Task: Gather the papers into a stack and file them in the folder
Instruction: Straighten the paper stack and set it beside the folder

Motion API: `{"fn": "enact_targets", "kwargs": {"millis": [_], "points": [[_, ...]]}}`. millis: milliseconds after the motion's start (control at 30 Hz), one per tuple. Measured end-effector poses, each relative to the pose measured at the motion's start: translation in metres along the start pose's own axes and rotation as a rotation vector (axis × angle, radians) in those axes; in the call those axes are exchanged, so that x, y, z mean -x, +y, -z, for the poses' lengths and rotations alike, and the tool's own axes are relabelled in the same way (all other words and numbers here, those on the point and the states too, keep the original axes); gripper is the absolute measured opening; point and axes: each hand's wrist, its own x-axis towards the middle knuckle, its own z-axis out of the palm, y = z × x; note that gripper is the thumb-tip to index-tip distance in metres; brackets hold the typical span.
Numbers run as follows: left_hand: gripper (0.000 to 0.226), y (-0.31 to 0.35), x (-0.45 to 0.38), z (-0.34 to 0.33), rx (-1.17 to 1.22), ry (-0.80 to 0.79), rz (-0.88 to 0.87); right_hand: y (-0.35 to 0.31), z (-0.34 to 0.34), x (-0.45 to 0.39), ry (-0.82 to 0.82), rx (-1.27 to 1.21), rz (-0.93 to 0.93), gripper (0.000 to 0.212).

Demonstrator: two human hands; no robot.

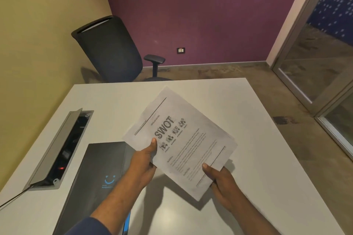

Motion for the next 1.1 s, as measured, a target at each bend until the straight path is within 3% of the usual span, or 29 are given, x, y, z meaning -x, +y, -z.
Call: {"fn": "enact_targets", "kwargs": {"millis": [100,200,333,433,567,733,833,933,1000,1100], "points": [[0.024,-0.005,-0.001,0.011,0.040,0.013,0.112,-0.009,-0.003,-0.002,0.023,-0.047,0.013,0.046],[0.022,-0.012,-0.006,0.025,0.007,0.061,0.161,-0.017,-0.002,-0.002,0.101,0.067,-0.007,0.040],[0.033,-0.021,-0.009,0.047,-0.122,0.172,0.303,-0.023,-0.004,-0.002,0.185,0.138,-0.048,0.041],[0.037,-0.014,-0.015,0.062,-0.209,0.216,0.308,-0.031,0.001,0.001,0.180,0.166,-0.079,0.042],[0.036,0.022,-0.018,0.078,-0.438,0.032,0.237,-0.048,0.016,0.006,0.088,0.181,-0.140,0.044],[0.044,0.035,-0.016,0.067,-0.490,-0.122,0.373,-0.060,0.021,0.006,-0.074,0.249,-0.215,0.043],[0.042,0.026,-0.015,0.057,-0.480,-0.163,0.415,-0.061,0.021,0.004,-0.077,0.332,-0.235,0.038],[0.024,0.021,-0.011,0.047,-0.633,-0.139,0.323,-0.062,0.021,0.004,-0.065,0.457,-0.194,0.034],[0.032,0.017,-0.009,0.042,-0.790,-0.135,0.239,-0.061,0.020,0.002,-0.027,0.583,-0.116,0.030],[0.028,0.004,-0.011,0.036,-0.827,-0.108,0.021,-0.055,0.015,-0.003,0.152,0.785,0.046,0.015]]}}
